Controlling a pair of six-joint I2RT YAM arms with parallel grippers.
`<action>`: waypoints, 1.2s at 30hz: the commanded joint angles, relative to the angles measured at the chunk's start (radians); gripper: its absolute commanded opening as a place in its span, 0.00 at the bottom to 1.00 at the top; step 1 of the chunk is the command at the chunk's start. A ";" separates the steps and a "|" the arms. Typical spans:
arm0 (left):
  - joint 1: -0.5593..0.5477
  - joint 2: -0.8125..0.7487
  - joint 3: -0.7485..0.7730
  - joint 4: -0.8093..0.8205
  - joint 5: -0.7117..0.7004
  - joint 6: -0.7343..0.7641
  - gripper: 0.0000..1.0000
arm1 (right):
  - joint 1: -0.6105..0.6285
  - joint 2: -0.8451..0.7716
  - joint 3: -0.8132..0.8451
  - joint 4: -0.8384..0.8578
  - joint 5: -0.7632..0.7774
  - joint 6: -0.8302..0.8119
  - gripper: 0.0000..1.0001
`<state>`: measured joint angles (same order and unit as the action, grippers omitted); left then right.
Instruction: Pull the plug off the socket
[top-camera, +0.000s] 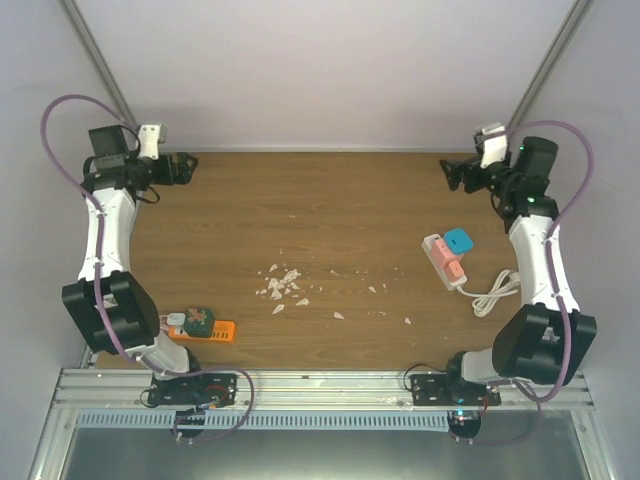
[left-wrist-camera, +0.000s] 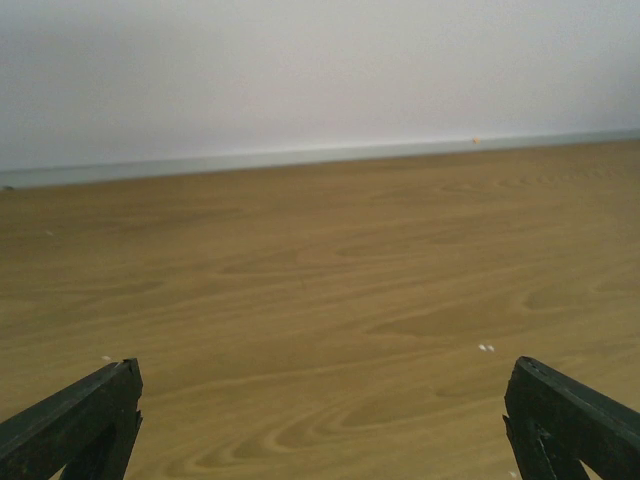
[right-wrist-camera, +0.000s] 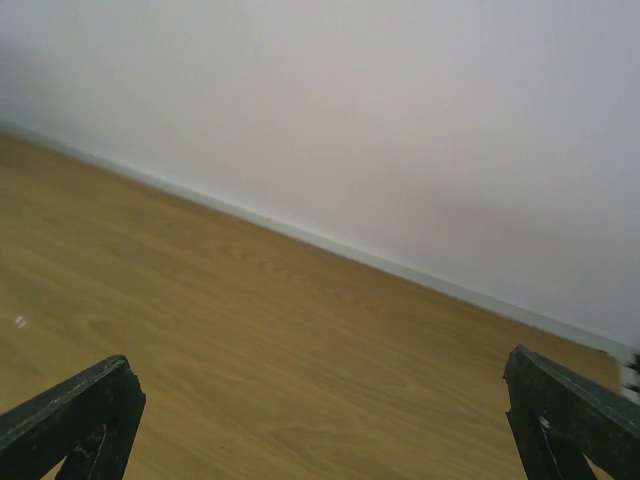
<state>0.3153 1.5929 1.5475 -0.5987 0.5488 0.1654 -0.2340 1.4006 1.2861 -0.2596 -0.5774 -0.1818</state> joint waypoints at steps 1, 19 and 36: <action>-0.054 -0.077 -0.054 -0.027 -0.038 -0.016 0.99 | 0.095 -0.010 -0.034 -0.050 -0.022 -0.110 1.00; 0.098 -0.325 -0.229 -0.060 0.030 -0.164 0.99 | 0.723 0.092 -0.152 -0.027 0.021 -0.295 1.00; 0.252 -0.454 -0.307 -0.092 0.077 -0.098 0.99 | 1.132 0.393 -0.088 0.119 0.098 -0.318 1.00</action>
<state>0.5514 1.1633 1.2522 -0.6952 0.5915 0.0360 0.8444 1.7420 1.1561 -0.2230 -0.5056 -0.4942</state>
